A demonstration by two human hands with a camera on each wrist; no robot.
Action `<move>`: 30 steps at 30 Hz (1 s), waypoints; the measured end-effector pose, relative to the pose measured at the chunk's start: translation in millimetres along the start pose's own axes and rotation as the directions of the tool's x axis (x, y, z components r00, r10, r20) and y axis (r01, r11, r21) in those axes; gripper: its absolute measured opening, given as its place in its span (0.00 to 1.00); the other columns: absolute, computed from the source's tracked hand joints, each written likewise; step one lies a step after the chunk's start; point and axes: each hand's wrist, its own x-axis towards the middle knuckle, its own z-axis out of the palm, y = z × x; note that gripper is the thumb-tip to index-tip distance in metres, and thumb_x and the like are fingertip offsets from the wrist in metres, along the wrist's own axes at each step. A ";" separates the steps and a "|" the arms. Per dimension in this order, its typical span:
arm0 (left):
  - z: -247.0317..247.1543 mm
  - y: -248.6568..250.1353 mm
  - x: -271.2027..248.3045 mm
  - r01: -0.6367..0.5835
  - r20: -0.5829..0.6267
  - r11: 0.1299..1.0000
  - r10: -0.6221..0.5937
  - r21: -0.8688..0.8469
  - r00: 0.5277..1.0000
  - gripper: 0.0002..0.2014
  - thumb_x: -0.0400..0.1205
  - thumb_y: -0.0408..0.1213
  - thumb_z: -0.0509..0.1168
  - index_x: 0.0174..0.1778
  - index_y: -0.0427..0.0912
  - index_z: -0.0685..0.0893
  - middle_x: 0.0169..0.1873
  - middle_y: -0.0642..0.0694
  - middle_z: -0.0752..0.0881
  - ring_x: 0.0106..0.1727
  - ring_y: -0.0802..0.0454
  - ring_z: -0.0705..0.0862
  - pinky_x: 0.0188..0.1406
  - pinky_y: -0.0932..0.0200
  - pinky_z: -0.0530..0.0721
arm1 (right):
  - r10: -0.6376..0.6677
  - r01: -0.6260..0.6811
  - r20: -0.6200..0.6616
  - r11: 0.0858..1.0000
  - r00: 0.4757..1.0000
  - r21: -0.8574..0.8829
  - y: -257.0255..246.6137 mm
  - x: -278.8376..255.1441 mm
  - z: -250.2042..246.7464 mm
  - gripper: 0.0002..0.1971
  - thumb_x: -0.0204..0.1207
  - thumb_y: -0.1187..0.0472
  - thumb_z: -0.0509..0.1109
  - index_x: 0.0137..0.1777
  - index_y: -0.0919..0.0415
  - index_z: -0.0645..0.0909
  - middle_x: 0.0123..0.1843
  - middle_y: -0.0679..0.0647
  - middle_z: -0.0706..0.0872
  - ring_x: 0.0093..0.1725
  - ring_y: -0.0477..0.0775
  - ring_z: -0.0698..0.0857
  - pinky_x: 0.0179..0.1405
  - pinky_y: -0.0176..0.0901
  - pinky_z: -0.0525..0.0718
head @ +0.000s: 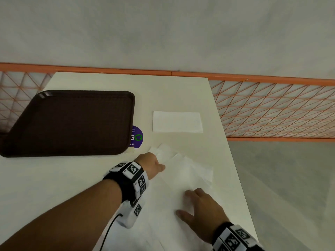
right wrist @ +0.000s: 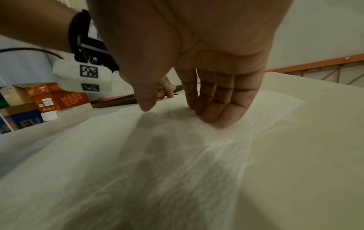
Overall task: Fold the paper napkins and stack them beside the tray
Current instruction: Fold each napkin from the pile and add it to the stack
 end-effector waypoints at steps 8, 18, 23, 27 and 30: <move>2.5 13.0 -4.5 -0.013 -0.057 0.999 0.011 -0.040 0.998 0.11 0.81 0.47 0.66 0.48 0.42 0.85 0.47 0.42 0.85 0.50 0.45 0.84 0.51 0.57 0.79 | 0.003 -0.004 -0.029 1.000 1.000 -0.028 -2.7 -4.3 8.6 0.34 0.75 0.32 0.61 0.76 0.49 0.64 0.69 0.45 0.69 0.66 0.51 0.72 0.62 0.44 0.77; 7.8 12.3 5.0 0.050 0.015 0.996 -0.049 -0.078 0.999 0.19 0.78 0.51 0.69 0.49 0.36 0.84 0.47 0.41 0.87 0.57 0.43 0.86 0.55 0.56 0.81 | -0.006 0.004 -0.048 0.999 0.999 -0.038 -0.9 -2.6 13.0 0.35 0.75 0.33 0.62 0.77 0.49 0.62 0.71 0.45 0.68 0.68 0.52 0.71 0.64 0.44 0.76; 4.6 13.4 6.5 0.002 -0.010 0.996 -0.002 -0.090 1.000 0.13 0.81 0.46 0.65 0.44 0.39 0.83 0.42 0.43 0.84 0.50 0.44 0.84 0.47 0.60 0.76 | -0.014 0.011 -0.055 0.998 0.998 -0.059 -1.3 -2.4 13.0 0.35 0.75 0.33 0.61 0.78 0.49 0.61 0.71 0.45 0.68 0.69 0.52 0.70 0.65 0.44 0.75; 4.6 15.2 12.0 0.038 0.035 0.996 -0.036 -0.081 0.999 0.18 0.82 0.52 0.62 0.47 0.38 0.82 0.42 0.42 0.83 0.50 0.43 0.84 0.45 0.61 0.73 | -0.015 0.011 -0.050 0.997 0.999 -0.074 -1.5 -1.9 13.9 0.35 0.75 0.32 0.61 0.77 0.49 0.62 0.71 0.45 0.68 0.68 0.53 0.71 0.64 0.44 0.76; 3.7 17.5 12.6 0.037 0.080 0.998 -0.033 -0.042 0.996 0.23 0.80 0.59 0.62 0.47 0.39 0.82 0.45 0.40 0.84 0.49 0.43 0.83 0.47 0.60 0.75 | -0.017 0.014 -0.053 0.998 0.998 -0.063 -1.6 -2.0 12.5 0.36 0.75 0.33 0.61 0.78 0.49 0.61 0.72 0.46 0.67 0.69 0.52 0.70 0.66 0.43 0.75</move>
